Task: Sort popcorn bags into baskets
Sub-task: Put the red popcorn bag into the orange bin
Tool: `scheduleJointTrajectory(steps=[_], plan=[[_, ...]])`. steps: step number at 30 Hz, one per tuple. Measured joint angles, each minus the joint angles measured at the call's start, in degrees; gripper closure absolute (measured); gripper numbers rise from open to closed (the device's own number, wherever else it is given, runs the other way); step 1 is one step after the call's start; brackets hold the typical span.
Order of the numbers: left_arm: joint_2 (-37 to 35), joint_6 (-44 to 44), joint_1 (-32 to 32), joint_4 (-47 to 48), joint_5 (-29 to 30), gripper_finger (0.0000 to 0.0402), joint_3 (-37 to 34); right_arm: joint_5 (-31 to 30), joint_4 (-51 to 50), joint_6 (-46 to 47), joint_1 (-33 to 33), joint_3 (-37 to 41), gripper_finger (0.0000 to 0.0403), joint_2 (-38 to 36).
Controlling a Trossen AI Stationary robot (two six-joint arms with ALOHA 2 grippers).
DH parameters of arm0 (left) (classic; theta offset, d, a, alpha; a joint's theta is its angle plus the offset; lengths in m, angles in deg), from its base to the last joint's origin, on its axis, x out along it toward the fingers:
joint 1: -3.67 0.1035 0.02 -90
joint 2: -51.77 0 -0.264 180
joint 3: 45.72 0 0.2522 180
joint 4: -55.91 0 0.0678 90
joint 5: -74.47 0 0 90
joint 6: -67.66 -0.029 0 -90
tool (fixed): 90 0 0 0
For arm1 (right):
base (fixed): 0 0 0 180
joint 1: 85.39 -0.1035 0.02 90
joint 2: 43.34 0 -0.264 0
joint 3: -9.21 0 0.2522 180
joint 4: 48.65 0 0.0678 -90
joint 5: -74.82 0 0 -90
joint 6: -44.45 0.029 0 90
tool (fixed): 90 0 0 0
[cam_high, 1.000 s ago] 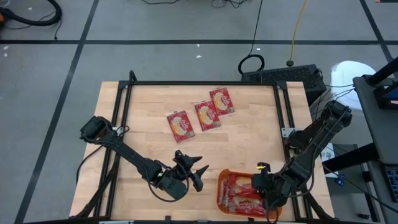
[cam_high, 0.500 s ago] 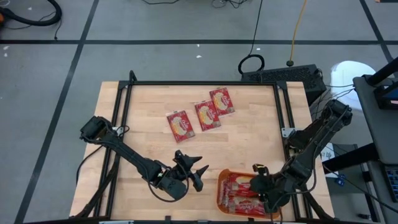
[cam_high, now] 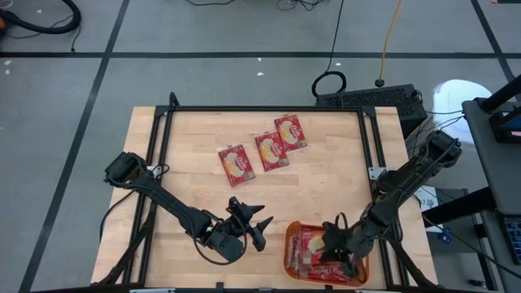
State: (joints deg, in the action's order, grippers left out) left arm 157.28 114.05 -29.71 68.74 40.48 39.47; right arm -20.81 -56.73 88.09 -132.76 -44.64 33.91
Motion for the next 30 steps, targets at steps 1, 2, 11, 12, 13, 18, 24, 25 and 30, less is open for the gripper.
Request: scheduleJointTrajectory(steps=[1,2,11,12,13,18,24,25,30], plan=[[0.0,0.0,0.0,0.0,0.0,0.0169,0.0,0.0,0.4,0.0,0.0,0.4,0.0395,0.0],[0.0,0.1,0.0,0.0,0.0,0.0169,0.0,0.0,0.4,-0.1,0.1,0.5,0.0395,0.0],[4.3,-0.4,-0.1,-5.0,-0.4,0.0169,0.0,-0.1,5.4,-2.0,0.0,0.5,0.0402,-1.8],[5.0,-0.7,-0.1,-5.7,-0.4,0.017,0.0,-0.1,5.7,-2.6,0.0,0.5,0.0402,-2.2],[5.7,-1.1,-0.1,-7.0,-0.3,0.017,0.0,-0.1,5.7,-2.9,0.0,0.5,0.0402,-2.6],[7.3,-8.0,-0.1,-14.3,0.7,0.017,0.0,-2.4,2.7,-4.5,0.1,0.5,0.0403,-6.8],[7.6,-17.2,-2.7,-19.9,-1.5,0.017,0.0,-13.8,-17.3,-2.1,1.1,0.5,0.0403,-14.5],[7.6,-18.0,-3.2,-20.2,-2.4,0.017,0.0,-14.1,-20.6,-0.9,1.6,0.5,0.0403,-14.9],[7.6,-20.4,-6.1,-19.9,-9.2,0.017,0.0,-13.7,-25.8,1.5,2.4,0.5,0.0403,-12.9]])
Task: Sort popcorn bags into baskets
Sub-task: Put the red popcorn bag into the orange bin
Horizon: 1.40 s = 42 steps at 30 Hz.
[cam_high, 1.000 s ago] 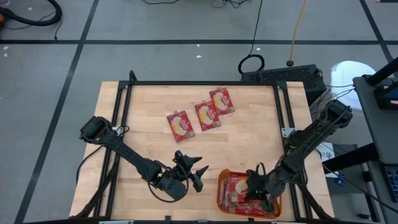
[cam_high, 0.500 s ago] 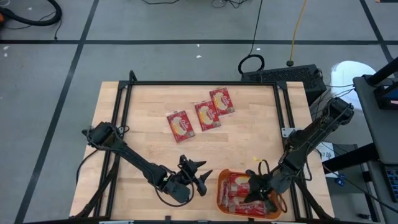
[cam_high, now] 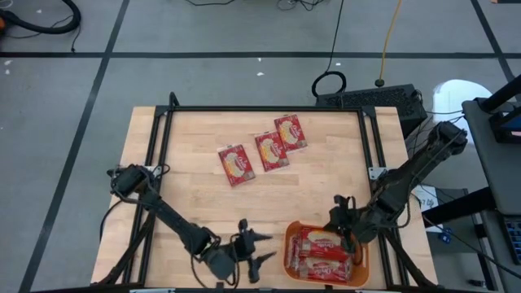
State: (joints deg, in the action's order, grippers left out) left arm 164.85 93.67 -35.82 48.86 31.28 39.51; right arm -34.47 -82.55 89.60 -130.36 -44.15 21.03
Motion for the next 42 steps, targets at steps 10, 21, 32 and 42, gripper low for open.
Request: scheduleJointTrajectory(steps=[10,21,32,42], plan=[[6.6,-4.7,-1.6,-3.1,-9.6,0.022,6.3,3.1,6.6,-4.3,-0.1,0.0,0.0403,6.8],[15.1,-8.8,-0.8,3.1,-10.9,0.0326,17.8,5.8,9.8,-5.4,-0.5,-0.1,0.0403,8.6],[15.0,-6.0,0.6,4.2,-11.2,0.0382,17.9,6.1,13.0,-4.2,-1.3,0.0,0.0403,8.7],[15.3,-6.8,1.5,1.1,-10.9,0.0383,17.7,7.2,20.1,-4.5,-3.9,-0.2,0.0403,13.3]])
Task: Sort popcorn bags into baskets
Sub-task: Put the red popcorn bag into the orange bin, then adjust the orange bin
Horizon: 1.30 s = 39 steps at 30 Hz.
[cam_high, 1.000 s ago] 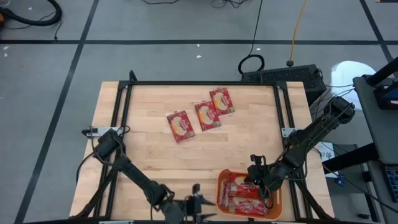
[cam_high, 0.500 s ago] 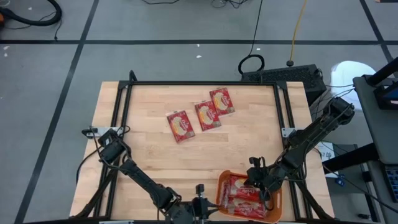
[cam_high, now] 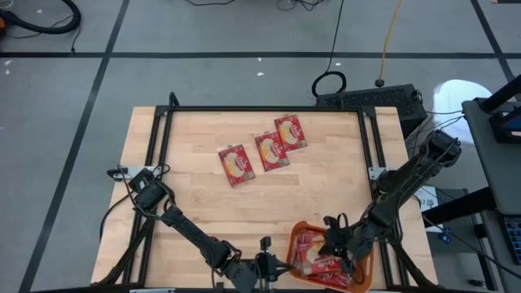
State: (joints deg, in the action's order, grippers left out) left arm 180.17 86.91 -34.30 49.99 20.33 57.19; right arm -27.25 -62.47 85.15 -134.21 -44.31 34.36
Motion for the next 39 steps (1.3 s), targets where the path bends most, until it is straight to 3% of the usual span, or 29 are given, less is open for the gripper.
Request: scheduleJointTrajectory(steps=[11,30,35,37,39], plan=[[0.0,2.7,1.2,0.2,0.6,0.0383,0.0,0.4,9.7,-2.7,-2.6,0.2,0.0403,3.4],[-0.1,-2.9,1.3,-1.6,3.5,0.0383,0.0,-4.5,9.8,-9.1,-3.1,0.2,0.0403,-6.3],[-3.2,-5.8,1.1,-1.0,5.7,0.0383,0.2,-4.3,3.4,-6.2,-5.3,0.2,0.0403,-8.7],[-4.5,-6.9,1.0,-1.6,3.5,0.0383,0.3,-4.0,1.5,-3.7,-7.0,0.2,0.0403,-9.3],[-5.2,-8.4,0.9,-3.1,-2.4,0.0383,0.3,-3.3,1.5,-3.0,-8.8,0.2,0.0403,-9.8]])
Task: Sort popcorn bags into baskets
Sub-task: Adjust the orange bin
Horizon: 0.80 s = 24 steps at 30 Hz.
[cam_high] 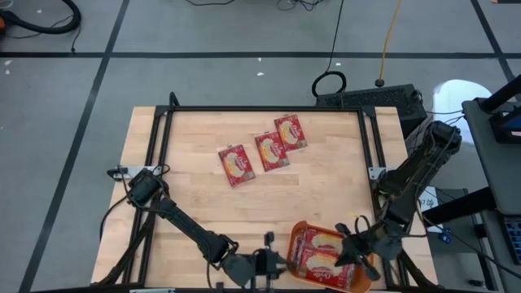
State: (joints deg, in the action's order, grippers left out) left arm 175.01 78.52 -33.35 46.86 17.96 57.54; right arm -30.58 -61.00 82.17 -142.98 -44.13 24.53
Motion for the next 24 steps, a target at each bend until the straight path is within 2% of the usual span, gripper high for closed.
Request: scheduleJointTrajectory(steps=[4,7,11,19,24], plan=[[0.8,1.0,0.2,-4.4,-13.7,0.0383,0.7,0.4,-0.2,0.0,-2.1,0.0,0.0403,0.0],[2.7,2.8,-0.3,2.0,-16.3,0.0383,4.0,-1.0,-0.4,-0.9,-2.6,0.0,0.0403,0.0],[5.8,1.9,-1.2,8.3,-16.9,0.0383,9.0,-1.2,-0.2,-2.5,-2.6,0.0,0.0403,0.0],[11.0,1.2,-1.0,9.4,-16.2,0.0383,11.8,-2.8,0.0,-4.1,-2.0,0.0,0.0403,-0.1],[13.5,0.3,-0.6,8.2,-11.7,0.0383,12.3,-4.2,-0.2,-4.7,-2.0,0.0,0.0403,-0.1]])
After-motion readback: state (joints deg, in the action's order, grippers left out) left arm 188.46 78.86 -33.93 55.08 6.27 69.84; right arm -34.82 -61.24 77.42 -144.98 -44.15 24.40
